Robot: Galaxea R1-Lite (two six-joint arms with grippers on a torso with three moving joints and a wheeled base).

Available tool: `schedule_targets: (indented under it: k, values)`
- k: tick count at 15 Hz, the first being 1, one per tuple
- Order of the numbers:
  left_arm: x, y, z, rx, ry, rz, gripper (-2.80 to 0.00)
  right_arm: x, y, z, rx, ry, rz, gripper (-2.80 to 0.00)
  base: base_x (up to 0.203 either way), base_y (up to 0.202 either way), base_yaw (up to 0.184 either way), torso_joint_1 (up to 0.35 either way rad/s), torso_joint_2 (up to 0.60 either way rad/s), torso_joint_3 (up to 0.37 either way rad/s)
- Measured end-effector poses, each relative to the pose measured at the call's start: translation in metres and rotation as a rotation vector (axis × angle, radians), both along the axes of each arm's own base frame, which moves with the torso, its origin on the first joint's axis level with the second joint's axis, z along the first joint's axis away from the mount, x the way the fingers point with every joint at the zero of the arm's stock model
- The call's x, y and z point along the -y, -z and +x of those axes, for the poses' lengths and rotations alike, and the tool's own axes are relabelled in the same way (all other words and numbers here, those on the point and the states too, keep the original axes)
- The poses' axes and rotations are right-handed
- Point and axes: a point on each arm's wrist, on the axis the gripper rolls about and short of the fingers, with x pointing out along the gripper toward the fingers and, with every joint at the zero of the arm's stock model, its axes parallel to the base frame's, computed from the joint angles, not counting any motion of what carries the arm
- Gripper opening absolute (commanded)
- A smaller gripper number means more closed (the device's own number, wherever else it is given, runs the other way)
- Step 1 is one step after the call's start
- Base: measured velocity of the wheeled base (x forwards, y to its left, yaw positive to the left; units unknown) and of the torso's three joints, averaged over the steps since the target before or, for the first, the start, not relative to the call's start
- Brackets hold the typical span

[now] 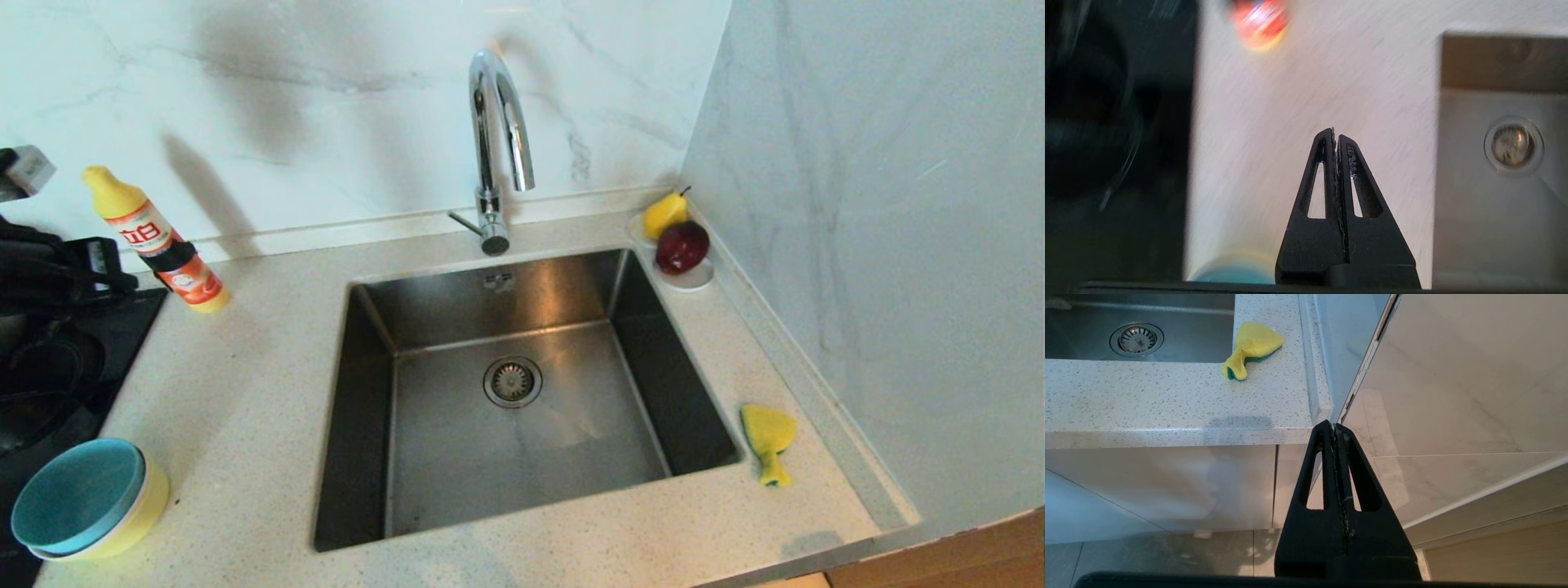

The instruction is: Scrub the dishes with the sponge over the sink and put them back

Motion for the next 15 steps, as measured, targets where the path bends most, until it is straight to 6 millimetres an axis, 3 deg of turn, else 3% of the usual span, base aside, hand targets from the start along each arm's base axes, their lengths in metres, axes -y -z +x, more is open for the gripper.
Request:
schedule_targets:
  k: [2,4,7,9,12,15]
  values:
    - [0.023,0.006,0.006,0.095,0.054,0.061,-2.80,0.000,0.000,0.000,0.000,0.000,0.000,-2.80,0.000,0.000,0.000,0.000,0.00,0.000]
    - [0.039,-0.001,-0.012,0.200,0.100,0.107,-2.80,0.000,0.000,0.000,0.000,0.000,0.001,-2.80,0.000,0.000,0.000,0.000,0.00,0.000]
    - [0.056,-0.013,-0.071,0.304,0.129,0.130,-2.80,0.000,0.000,0.000,0.000,-0.001,0.000,-2.80,0.000,0.000,0.000,0.000,0.00,0.000]
    - [0.065,-0.009,-0.120,0.361,0.152,0.136,-2.80,0.000,0.000,0.000,0.000,0.000,0.000,-2.80,0.000,0.000,0.000,0.000,0.00,0.000]
    - [0.076,0.015,-0.189,0.425,0.210,0.135,-2.80,0.000,0.000,0.000,0.000,-0.001,0.000,-2.80,0.000,0.000,0.000,0.000,0.00,0.000]
    - [0.086,0.057,-0.249,0.437,0.273,0.125,-2.80,0.000,0.000,0.000,0.000,0.000,0.000,-2.80,0.000,0.000,0.000,0.000,0.00,0.000]
